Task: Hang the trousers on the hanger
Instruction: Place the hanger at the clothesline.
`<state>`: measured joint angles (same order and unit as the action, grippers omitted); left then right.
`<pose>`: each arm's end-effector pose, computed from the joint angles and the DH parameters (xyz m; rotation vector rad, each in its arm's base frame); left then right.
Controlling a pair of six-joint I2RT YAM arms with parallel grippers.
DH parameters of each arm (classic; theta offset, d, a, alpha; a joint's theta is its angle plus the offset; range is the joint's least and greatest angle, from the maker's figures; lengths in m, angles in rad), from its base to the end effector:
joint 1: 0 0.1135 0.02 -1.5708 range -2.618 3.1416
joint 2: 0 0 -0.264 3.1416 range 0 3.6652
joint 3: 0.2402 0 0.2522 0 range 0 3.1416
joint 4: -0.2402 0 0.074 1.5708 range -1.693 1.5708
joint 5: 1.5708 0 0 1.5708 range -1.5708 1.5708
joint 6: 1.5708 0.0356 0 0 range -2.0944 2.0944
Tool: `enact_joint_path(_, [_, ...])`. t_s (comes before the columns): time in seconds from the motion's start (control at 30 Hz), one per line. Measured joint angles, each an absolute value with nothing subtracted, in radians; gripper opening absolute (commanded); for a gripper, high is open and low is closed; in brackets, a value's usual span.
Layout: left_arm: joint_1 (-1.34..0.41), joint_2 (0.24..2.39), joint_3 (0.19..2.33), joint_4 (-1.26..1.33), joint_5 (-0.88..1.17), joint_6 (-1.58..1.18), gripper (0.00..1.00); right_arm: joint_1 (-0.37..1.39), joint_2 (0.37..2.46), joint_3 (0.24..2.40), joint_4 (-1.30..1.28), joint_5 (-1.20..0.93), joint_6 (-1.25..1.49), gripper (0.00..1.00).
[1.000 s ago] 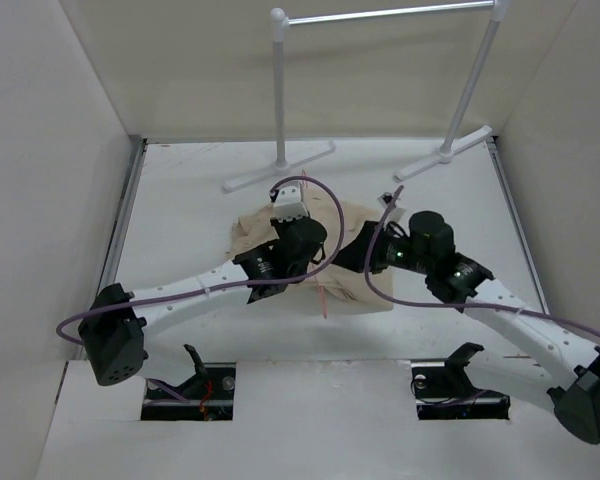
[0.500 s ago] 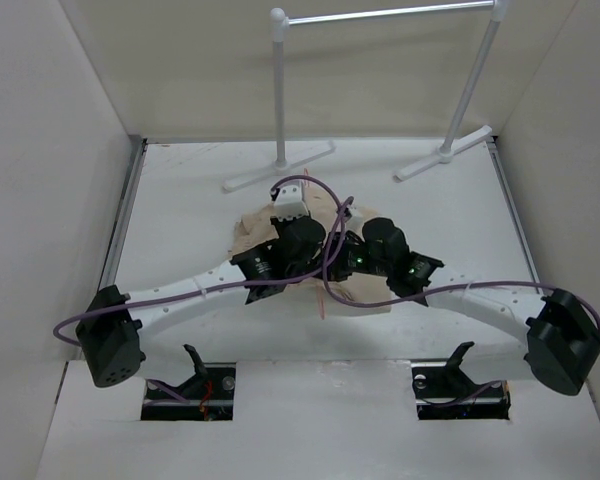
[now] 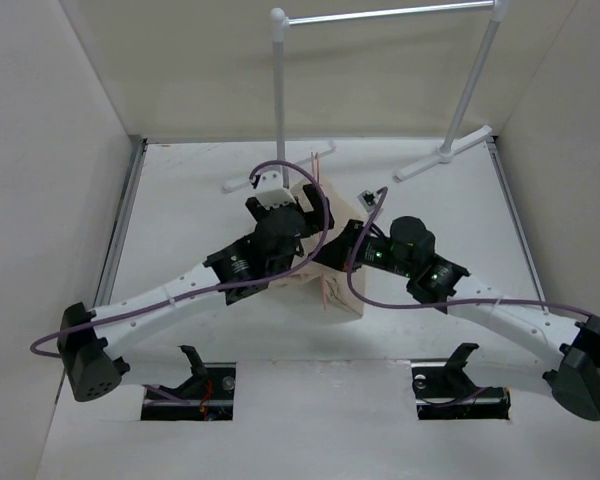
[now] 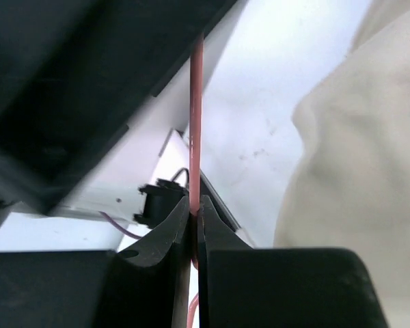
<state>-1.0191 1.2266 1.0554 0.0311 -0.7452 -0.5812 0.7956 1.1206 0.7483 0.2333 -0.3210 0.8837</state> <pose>0.1682 -0.2273 0.3654 -0.1846 1.6954 -0.5670 0.1752 0.1949 0.3030 -0.1871 1.9461 1.4628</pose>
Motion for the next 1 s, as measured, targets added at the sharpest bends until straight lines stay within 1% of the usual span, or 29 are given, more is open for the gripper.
enact_joint_path(0.3, [-1.019,1.039,1.182,0.018,-0.714,-0.569,1.00,0.678,1.118,0.879,0.162,-0.346,0.891,0.02])
enact_joint_path(0.43, [-1.003,0.926,1.195,0.013,-0.725,-0.557,1.00,0.619,1.145,0.985,0.082,-0.371,0.890,0.01])
enact_joint_path(0.57, [-0.932,0.831,1.181,-0.047,-0.793,-0.564,1.00,0.533,1.198,1.146,-0.032,-0.409,0.886,0.01])
enact_joint_path(0.73, [-0.820,0.780,1.096,-0.199,-0.810,-0.648,1.00,0.387,1.337,1.411,-0.136,-0.448,0.879,0.01])
enact_joint_path(1.0, [-0.595,0.836,0.813,-0.379,-0.572,-0.805,1.00,0.197,1.645,1.806,-0.191,-0.505,0.895,0.01])
